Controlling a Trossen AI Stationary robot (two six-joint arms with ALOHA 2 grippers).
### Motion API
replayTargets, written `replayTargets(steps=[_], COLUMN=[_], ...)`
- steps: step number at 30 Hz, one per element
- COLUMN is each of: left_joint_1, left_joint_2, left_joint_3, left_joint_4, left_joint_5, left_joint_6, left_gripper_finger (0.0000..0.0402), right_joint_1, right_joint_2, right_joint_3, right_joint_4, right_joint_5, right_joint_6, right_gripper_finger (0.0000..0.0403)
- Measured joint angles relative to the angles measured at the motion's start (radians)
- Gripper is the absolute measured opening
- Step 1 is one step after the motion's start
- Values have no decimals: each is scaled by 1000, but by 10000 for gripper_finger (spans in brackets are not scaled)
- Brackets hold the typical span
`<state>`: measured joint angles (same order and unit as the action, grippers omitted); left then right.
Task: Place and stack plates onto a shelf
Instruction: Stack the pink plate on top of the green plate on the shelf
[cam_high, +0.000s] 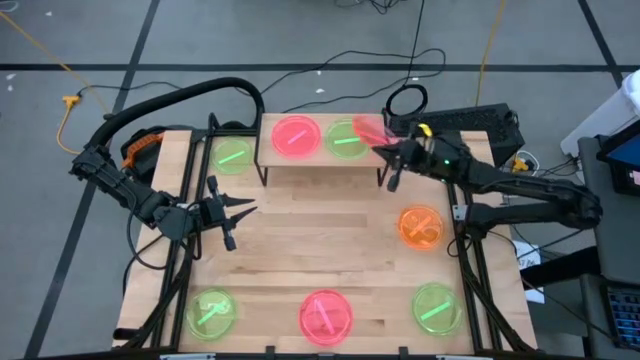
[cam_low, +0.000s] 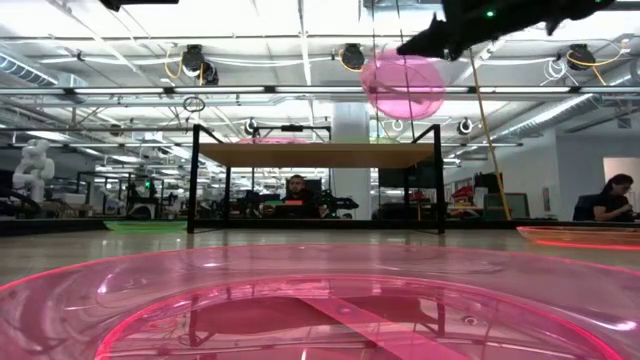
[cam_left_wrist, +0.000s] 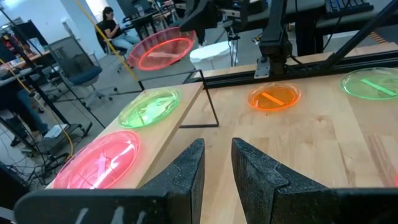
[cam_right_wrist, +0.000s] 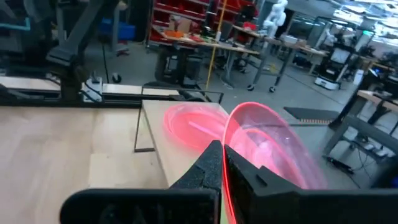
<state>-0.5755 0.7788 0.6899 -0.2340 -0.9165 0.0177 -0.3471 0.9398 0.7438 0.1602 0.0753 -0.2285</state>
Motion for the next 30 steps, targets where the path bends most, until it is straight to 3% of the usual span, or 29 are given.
replayTargets(steps=[14, 20, 30], left_joint_1=[0, 0, 0], left_joint_2=[0, 0, 0], left_joint_3=[0, 0, 0], left_joint_4=[3, 3, 1], left_joint_5=[0, 0, 0], left_joint_6=[-8, -12, -13], left_gripper_finger=[88, 88, 88], right_joint_1=[20, 20, 19], right_joint_2=[316, 425, 511], right_joint_3=[314, 344, 345], right_joint_4=[-163, -215, -268], right_joint_5=[1, 82, 160], right_joint_6=[-196, -287, -307], right_gripper_finger=[0, 0, 0])
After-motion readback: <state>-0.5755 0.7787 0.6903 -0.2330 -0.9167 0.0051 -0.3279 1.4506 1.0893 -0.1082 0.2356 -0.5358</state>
